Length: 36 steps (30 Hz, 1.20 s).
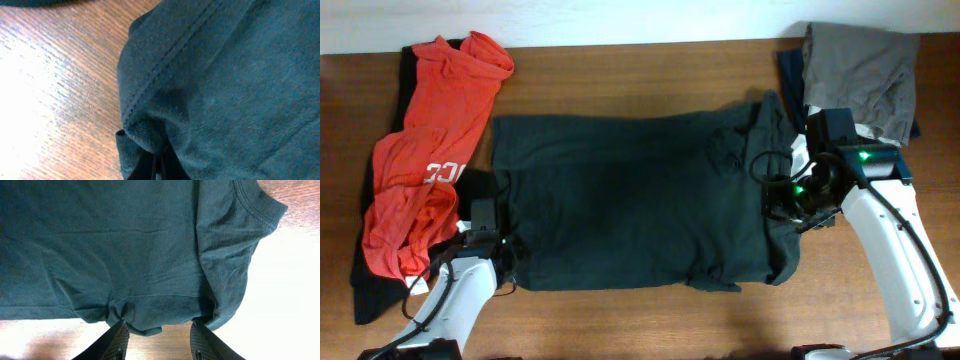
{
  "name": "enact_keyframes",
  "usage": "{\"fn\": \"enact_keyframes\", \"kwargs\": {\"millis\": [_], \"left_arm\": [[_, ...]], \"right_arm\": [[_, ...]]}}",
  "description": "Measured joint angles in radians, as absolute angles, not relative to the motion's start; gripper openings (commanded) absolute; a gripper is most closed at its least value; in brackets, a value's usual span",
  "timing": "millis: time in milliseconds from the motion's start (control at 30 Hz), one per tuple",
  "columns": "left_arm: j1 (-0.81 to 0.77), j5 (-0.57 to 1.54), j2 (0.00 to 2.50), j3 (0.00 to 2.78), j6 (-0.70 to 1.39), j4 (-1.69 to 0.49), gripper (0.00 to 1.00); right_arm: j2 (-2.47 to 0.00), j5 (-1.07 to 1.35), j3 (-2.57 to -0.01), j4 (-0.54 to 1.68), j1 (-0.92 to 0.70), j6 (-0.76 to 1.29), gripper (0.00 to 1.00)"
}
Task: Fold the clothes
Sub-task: 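Fold the shirt's bottom half up toward the top edge with both grippers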
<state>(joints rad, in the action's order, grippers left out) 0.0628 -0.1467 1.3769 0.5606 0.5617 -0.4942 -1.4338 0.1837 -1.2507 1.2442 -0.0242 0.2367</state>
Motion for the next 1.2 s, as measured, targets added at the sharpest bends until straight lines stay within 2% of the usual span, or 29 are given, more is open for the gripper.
{"fn": "enact_keyframes", "kwargs": {"millis": [200, 567, 900, 1200], "left_arm": [[0.063, -0.126, 1.375, 0.603, 0.562, -0.550, 0.01], [0.063, -0.106, 1.293, 0.845, 0.504, -0.654, 0.01], [0.063, -0.110, 1.293, 0.850, 0.490, -0.658, 0.01], [0.063, -0.113, 1.293, 0.850, 0.472, -0.658, 0.01]], "right_arm": [[-1.434, 0.184, -1.251, 1.302, -0.024, 0.284, 0.44], [-1.434, 0.159, -1.221, 1.367, -0.024, 0.378, 0.45], [-1.436, 0.121, -0.953, 1.211, -0.024, 0.496, 0.45], [-1.436, -0.015, -0.865, 1.084, -0.024, 0.618, 0.45]]}}
